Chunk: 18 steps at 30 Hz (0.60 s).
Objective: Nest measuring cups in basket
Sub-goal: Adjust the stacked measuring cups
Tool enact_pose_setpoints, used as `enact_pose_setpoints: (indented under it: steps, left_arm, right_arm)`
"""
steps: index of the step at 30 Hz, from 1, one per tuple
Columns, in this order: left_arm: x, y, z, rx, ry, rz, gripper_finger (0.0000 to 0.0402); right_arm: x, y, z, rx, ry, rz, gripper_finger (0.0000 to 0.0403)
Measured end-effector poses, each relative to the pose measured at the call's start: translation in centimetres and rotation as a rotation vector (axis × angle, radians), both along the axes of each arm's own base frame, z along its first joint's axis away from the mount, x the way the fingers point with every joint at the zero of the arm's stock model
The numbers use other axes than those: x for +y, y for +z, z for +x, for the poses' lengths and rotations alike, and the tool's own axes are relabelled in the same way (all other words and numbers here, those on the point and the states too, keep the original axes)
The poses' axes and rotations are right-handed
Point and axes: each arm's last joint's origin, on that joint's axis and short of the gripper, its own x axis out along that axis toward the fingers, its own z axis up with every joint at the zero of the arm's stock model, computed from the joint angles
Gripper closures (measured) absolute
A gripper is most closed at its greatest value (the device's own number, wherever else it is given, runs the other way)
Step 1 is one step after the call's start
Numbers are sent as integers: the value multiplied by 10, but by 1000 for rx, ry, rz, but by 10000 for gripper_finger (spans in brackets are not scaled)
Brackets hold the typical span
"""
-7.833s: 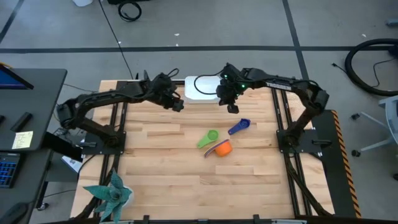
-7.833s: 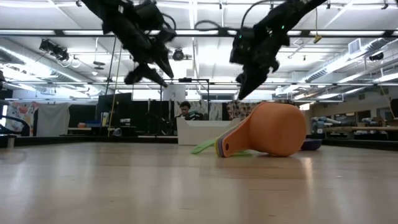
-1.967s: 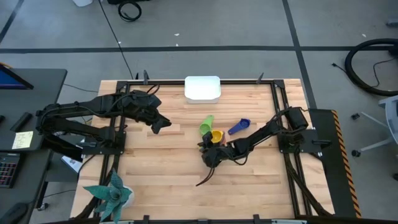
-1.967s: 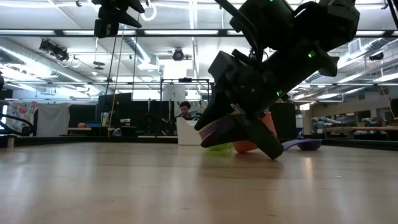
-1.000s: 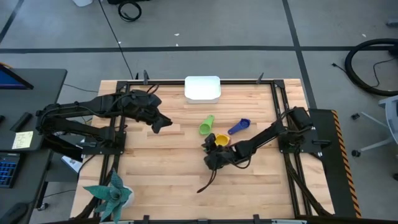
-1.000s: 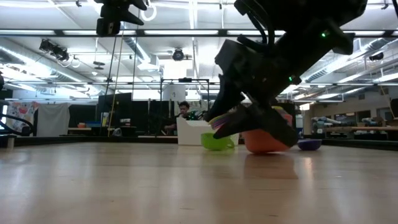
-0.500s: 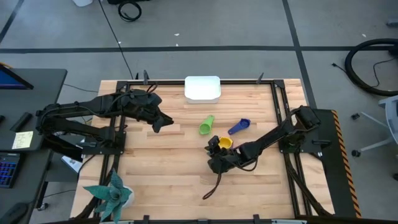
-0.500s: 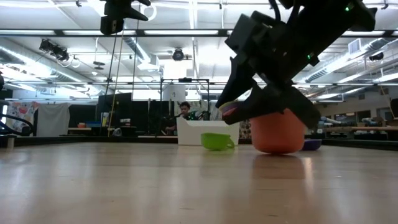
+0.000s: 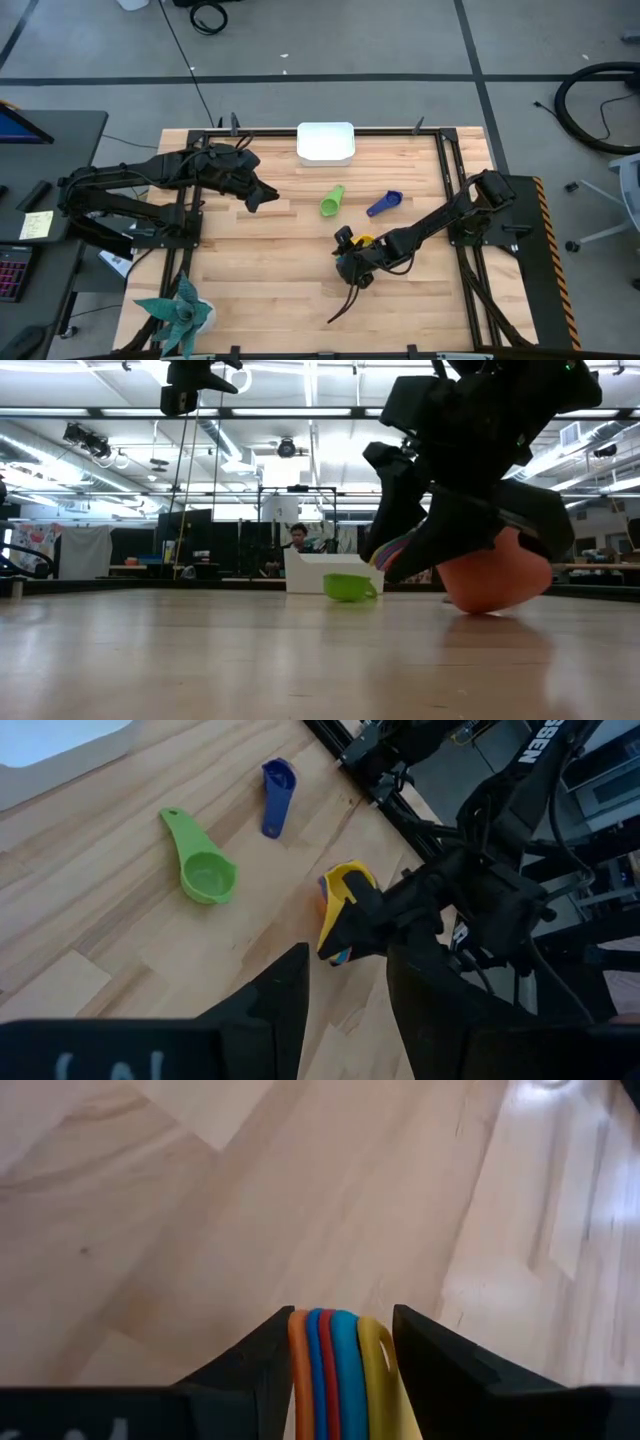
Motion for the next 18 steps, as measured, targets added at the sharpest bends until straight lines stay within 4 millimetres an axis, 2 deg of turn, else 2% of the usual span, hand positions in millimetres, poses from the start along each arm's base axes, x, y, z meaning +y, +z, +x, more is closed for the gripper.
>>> enact_pose_setpoints:
  steps: [12,18]
  left_arm:
    - [0,0,0,0,3,-6,260]
    - [0,0,0,-1,3,-6,260]
  right_arm:
    - [0,-2,-1,19,9,3,232]
    - [-9,-2,3,26,-15,17,226]
